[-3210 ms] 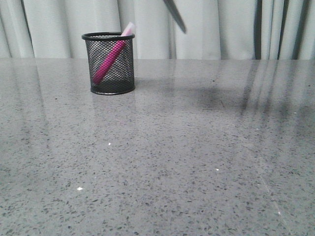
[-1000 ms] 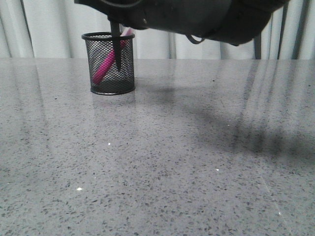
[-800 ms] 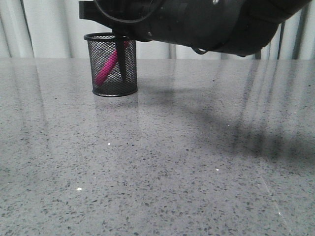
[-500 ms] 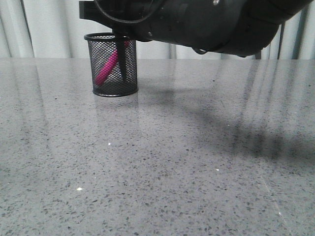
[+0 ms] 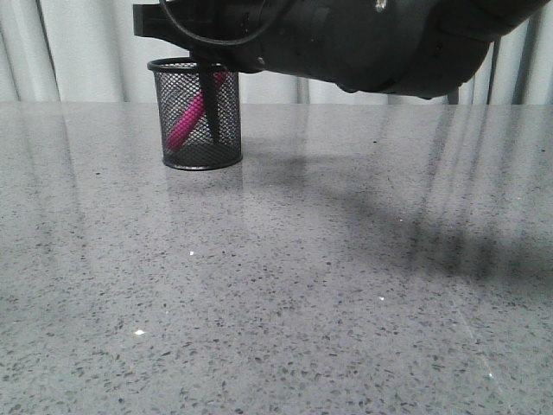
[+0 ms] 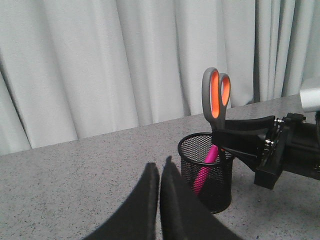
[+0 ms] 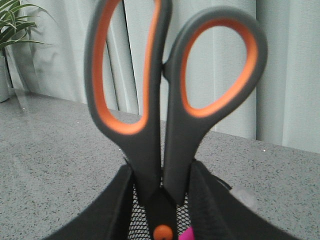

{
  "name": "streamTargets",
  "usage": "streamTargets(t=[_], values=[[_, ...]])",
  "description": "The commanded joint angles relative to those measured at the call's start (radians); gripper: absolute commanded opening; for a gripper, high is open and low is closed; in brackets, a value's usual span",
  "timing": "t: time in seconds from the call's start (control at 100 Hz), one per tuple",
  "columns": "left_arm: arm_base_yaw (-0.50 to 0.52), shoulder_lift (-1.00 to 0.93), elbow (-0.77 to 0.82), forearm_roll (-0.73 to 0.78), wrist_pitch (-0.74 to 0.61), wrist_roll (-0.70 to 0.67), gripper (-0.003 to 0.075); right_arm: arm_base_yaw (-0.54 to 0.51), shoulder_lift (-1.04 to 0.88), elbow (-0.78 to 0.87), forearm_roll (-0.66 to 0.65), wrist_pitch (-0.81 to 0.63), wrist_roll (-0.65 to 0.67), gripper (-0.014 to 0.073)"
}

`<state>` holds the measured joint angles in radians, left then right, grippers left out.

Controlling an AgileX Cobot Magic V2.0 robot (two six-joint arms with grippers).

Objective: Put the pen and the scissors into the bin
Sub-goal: 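Lower the scissors into the cup and open the right gripper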

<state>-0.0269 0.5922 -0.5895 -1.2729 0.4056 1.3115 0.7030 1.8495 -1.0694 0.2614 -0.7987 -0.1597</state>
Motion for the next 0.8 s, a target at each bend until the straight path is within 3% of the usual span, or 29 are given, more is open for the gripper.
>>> streamTargets(t=[0.0,0.1,0.79], values=[[-0.004,0.001,-0.025,-0.037,-0.025,-0.003,-0.0022,0.0,-0.049,-0.022,-0.022,-0.087,0.0,0.0252],[-0.004,0.001,-0.025,-0.037,-0.025,-0.003,-0.0022,0.0,-0.049,-0.022,-0.022,-0.096,0.0,0.0303],[-0.004,0.001,-0.025,-0.033,-0.025,-0.003,-0.0022,0.0,-0.098,-0.022,-0.022,-0.163,0.0,0.0309]])
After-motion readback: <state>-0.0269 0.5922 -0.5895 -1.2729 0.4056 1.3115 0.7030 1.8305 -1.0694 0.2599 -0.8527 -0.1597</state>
